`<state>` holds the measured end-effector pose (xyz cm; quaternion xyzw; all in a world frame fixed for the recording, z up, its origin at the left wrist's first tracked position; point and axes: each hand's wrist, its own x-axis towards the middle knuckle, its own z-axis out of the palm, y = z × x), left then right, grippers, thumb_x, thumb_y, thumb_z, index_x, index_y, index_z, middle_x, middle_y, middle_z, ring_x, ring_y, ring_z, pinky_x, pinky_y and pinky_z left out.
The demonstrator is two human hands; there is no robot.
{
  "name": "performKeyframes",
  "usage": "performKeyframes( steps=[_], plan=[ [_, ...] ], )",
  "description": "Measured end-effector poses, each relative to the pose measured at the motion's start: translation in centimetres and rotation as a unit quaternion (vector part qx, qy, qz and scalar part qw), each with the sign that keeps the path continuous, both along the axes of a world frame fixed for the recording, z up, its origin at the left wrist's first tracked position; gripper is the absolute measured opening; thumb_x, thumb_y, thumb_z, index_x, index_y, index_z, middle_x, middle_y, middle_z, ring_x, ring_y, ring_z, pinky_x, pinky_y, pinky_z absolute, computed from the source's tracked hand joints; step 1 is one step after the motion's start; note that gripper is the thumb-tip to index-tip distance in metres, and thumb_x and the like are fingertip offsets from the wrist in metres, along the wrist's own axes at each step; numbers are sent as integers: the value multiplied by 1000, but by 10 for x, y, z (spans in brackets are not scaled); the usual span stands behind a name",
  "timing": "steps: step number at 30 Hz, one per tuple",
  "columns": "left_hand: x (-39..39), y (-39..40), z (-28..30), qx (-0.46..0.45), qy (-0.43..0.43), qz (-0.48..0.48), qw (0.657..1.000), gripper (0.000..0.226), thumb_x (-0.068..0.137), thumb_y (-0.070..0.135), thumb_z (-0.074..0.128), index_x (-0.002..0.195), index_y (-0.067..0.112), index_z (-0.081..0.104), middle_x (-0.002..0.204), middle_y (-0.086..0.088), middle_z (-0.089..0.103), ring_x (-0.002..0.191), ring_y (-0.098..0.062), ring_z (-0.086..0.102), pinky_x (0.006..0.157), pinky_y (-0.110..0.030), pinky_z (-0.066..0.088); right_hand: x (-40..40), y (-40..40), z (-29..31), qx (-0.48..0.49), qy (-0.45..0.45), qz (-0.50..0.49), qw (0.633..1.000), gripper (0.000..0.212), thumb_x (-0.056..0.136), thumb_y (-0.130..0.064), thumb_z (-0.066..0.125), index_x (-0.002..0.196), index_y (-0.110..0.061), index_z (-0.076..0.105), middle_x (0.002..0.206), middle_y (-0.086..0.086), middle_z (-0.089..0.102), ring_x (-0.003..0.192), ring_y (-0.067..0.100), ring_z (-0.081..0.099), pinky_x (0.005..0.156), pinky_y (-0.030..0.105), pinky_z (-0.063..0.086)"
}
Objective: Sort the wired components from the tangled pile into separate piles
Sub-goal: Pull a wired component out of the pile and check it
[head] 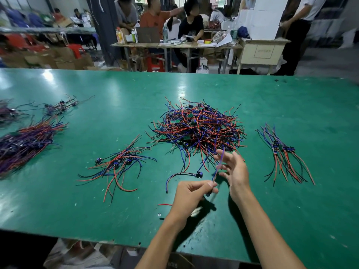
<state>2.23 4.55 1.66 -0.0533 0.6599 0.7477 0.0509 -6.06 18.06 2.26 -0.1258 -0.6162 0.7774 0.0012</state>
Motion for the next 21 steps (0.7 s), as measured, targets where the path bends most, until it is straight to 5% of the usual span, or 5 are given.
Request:
performKeyframes(
  steps=[5, 8, 16, 21],
  plan=[
    [-4, 1, 34, 225, -10, 41, 973, 21, 85, 31, 70, 90, 14, 82, 93, -5, 77, 75, -6, 64, 73, -17, 51, 40, 2, -17, 232, 148, 48, 960, 11, 97, -22, 66, 95, -30, 73, 88, -5, 75, 68, 13, 67, 56, 20, 52],
    [-11, -4, 50, 292, -16, 76, 953, 19, 81, 32, 72, 87, 16, 82, 93, -3, 76, 74, -5, 69, 69, -16, 55, 65, -5, -15, 267, 225, 109, 931, 14, 88, -26, 78, 98, -35, 73, 87, -10, 75, 70, 10, 68, 62, 18, 52],
    [-11, -8, 51, 363, -67, 153, 917, 28, 73, 22, 77, 96, 7, 71, 90, -13, 77, 78, -18, 76, 67, -23, 60, 79, -23, 1, 57, 211, 37, 975, 17, 78, -31, 79, 95, -27, 78, 78, 1, 74, 66, 8, 57, 59, 19, 45],
    [-4, -3, 44, 369, -73, 175, 910, 32, 71, 20, 77, 98, 5, 68, 90, -14, 77, 76, -16, 76, 67, -23, 61, 81, -35, 5, -151, 56, 6, 987, 30, 80, -38, 70, 93, -12, 72, 76, 6, 73, 53, 8, 53, 53, 18, 45]
  ],
)
